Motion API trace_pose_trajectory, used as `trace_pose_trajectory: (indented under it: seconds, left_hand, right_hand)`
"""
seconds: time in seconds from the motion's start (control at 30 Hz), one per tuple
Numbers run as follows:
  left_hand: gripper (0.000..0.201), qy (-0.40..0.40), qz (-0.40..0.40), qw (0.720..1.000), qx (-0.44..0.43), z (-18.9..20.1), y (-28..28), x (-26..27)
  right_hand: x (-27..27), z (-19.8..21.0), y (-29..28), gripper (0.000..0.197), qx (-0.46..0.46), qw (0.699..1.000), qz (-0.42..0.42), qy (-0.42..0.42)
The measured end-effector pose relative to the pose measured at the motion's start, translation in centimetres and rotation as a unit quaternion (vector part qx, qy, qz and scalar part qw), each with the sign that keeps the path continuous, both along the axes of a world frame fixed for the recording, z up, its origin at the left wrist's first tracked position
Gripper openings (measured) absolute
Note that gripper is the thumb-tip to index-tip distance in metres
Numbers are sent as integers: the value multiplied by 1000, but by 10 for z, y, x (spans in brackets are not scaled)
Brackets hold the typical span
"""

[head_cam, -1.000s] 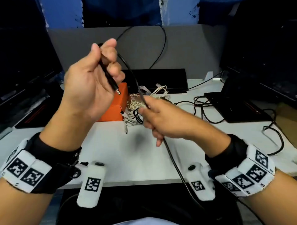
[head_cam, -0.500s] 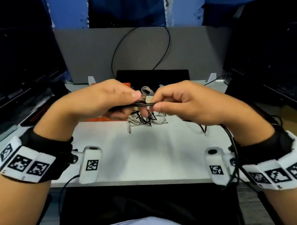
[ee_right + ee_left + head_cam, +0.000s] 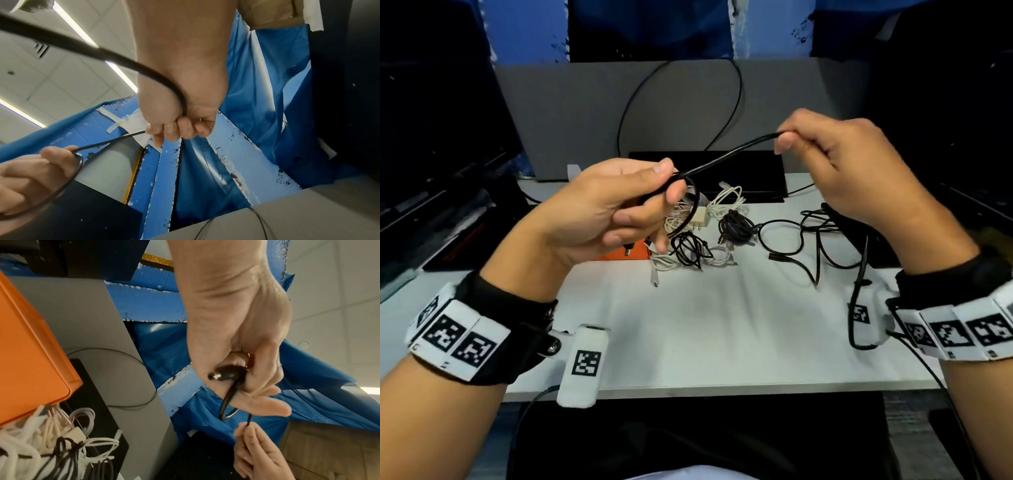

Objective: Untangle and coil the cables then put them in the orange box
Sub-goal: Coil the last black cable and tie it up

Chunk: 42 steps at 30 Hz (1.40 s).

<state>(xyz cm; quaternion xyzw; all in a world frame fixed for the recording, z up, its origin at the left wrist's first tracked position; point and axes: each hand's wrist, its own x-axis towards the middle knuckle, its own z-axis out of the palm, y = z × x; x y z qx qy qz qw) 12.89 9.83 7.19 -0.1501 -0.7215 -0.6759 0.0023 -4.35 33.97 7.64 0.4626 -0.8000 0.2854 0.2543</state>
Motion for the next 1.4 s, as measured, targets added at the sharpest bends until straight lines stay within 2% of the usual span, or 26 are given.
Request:
trace_pose_trajectory:
  seconds: [0.1, 0.2, 0.3, 0.37, 0.43, 0.53, 0.6, 0.67, 0.73, 0.8, 0.87, 0.97, 1.07, 1.17, 1.3, 1.4]
  left_hand:
    - [33, 17, 25, 998, 46, 3, 6, -2]
    - [42, 42, 65, 986, 148, 9, -1, -1]
    - [42, 41, 49, 976, 210, 10, -5, -3]
    - [39, 47, 89, 974, 202, 4, -1, -9]
    - [33, 52, 172, 969, 168, -4, 4, -20]
    - [25, 21, 303, 943, 135, -14, -3, -33]
    - [24, -18, 375, 916, 141, -19, -16, -36]
    - [22, -40, 434, 889, 141, -21, -25, -37]
    - [20, -33, 451, 885, 113, -21, -21, -35]
    - [23, -17, 400, 914, 64, -19, -2, -31]
    - [33, -3, 304, 953, 19, -16, 20, -23]
    - [32, -16, 193, 981, 24, -9, 34, -13]
    - [30, -31, 120, 989, 79, -5, 27, -8]
    - [32, -38, 54, 993, 96, -8, 21, -8]
    - [37, -48, -32, 991, 120, -12, 16, -5]
    - [35, -27, -47, 989, 136, -12, 15, -4]
  right_hand:
    - [-4, -8, -5, 32, 11, 1000, 8, -21]
    - [-8, -6, -3, 25, 19, 998, 17, -65]
    - [-13, -2, 1, 23, 17, 998, -5, -60]
    - [-15, -7, -1, 24, 65, 996, -30, -62]
    - [-13, -13, -7, 33, 115, 987, -32, -104]
    - [8, -11, -16, 56, 127, 978, 24, -165]
    - [26, -3, -18, 63, 113, 983, 55, -133]
    - [46, 3, -21, 61, 96, 987, 76, -101]
    - [62, 0, -30, 59, 98, 989, 88, -67]
    - [71, -14, -46, 59, 135, 987, 78, -42]
    - [73, -30, -61, 58, 146, 985, 76, -56]
    - [63, -36, -64, 55, 69, 990, 110, -51]
    - [56, -30, -56, 41, 15, 983, 160, -93]
    - [54, -22, -48, 27, -26, 983, 164, -75]
    - [53, -13, -42, 22, -30, 988, 145, -50]
    - [57, -13, -42, 20, -42, 984, 158, -71]
